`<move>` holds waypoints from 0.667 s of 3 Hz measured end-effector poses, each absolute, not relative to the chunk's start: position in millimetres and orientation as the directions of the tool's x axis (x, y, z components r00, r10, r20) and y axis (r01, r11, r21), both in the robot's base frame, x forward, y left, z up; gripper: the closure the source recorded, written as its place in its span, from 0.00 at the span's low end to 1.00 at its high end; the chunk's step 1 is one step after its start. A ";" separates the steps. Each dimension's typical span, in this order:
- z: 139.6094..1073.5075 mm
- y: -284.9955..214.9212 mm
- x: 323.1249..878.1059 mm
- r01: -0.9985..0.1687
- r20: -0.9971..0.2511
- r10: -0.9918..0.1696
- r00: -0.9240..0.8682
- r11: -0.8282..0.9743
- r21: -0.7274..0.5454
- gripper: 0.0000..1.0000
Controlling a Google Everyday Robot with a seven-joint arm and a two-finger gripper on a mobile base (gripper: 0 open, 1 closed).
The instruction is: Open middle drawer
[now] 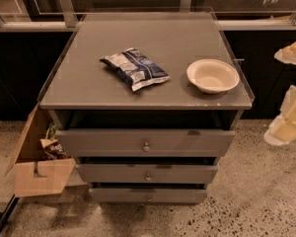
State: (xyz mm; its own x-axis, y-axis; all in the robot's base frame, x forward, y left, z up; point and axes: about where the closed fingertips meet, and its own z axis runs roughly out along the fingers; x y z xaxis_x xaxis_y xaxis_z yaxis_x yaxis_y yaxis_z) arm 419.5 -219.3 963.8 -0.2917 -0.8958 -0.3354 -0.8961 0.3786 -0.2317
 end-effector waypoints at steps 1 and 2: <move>934.2 -223.3 396.0 -0.848 -0.483 -0.799 -0.358 0.494 -0.190 0.00; 904.2 -218.0 379.4 -0.800 -0.606 -0.691 -0.395 0.583 -0.143 0.00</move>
Offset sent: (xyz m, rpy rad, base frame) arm -0.0624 0.0064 -0.1188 0.5386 -0.1165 -0.3106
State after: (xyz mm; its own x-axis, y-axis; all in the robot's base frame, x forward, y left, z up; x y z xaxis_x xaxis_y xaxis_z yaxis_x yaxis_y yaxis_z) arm 379.4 -218.0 904.2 -0.3951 -0.6906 -0.6058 -0.7999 0.5829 -0.1429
